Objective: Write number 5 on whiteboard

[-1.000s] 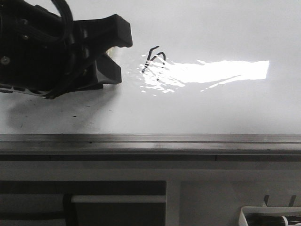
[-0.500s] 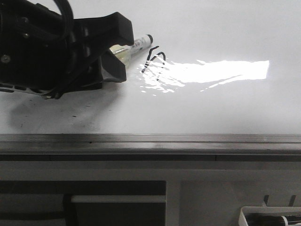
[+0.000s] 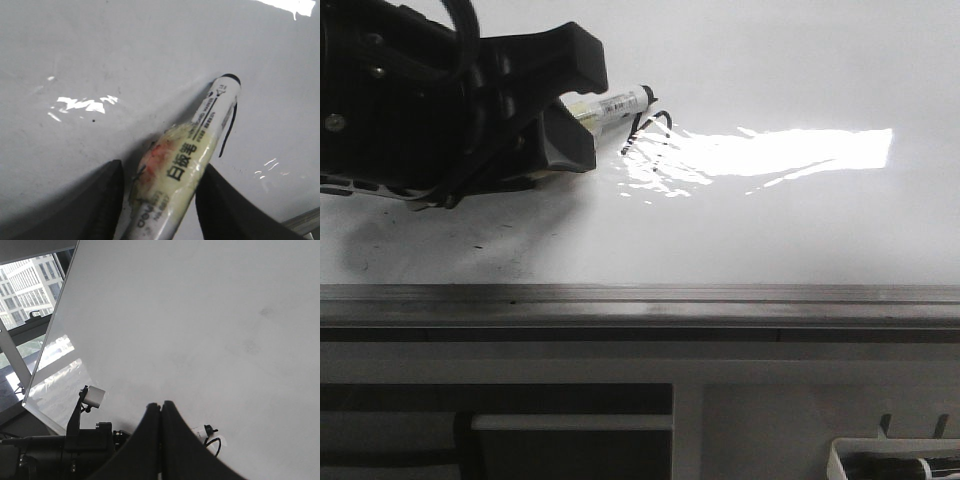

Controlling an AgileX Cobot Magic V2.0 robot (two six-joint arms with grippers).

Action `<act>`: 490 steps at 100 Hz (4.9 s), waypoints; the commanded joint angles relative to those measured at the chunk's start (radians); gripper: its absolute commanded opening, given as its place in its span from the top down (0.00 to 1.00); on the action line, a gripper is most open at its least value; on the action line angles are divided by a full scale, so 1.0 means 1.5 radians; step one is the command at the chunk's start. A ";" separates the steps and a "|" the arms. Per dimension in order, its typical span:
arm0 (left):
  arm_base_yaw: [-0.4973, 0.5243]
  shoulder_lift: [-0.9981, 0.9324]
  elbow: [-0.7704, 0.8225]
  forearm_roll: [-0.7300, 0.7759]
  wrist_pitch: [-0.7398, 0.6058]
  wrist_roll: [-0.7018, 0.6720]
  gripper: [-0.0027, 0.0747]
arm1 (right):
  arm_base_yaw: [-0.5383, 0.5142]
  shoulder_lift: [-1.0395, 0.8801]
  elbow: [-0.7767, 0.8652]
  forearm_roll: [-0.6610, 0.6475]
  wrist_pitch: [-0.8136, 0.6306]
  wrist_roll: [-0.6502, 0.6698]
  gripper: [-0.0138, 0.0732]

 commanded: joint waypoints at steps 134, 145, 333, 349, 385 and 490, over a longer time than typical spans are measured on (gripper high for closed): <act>0.010 -0.286 -0.003 -0.041 0.045 0.196 0.53 | 0.002 -0.046 -0.018 -0.007 0.001 -0.167 0.92; 0.010 -0.394 0.005 -0.042 0.060 0.281 0.66 | 0.002 -0.086 -0.002 -0.005 -0.058 -0.247 0.92; 0.492 -0.816 0.353 0.438 0.256 -0.018 0.99 | 0.002 -0.281 0.167 -0.005 -0.116 -0.294 0.92; 0.542 -0.859 0.378 0.465 0.340 -0.062 0.99 | 0.002 -0.281 0.167 -0.005 -0.117 -0.294 0.92; 0.556 -0.933 0.383 0.528 0.448 -0.062 0.99 | 0.002 -0.281 0.167 -0.005 -0.118 -0.294 0.92; 0.556 -0.933 0.409 0.523 0.421 -0.062 0.99 | 0.002 -0.281 0.169 -0.005 -0.154 -0.294 0.92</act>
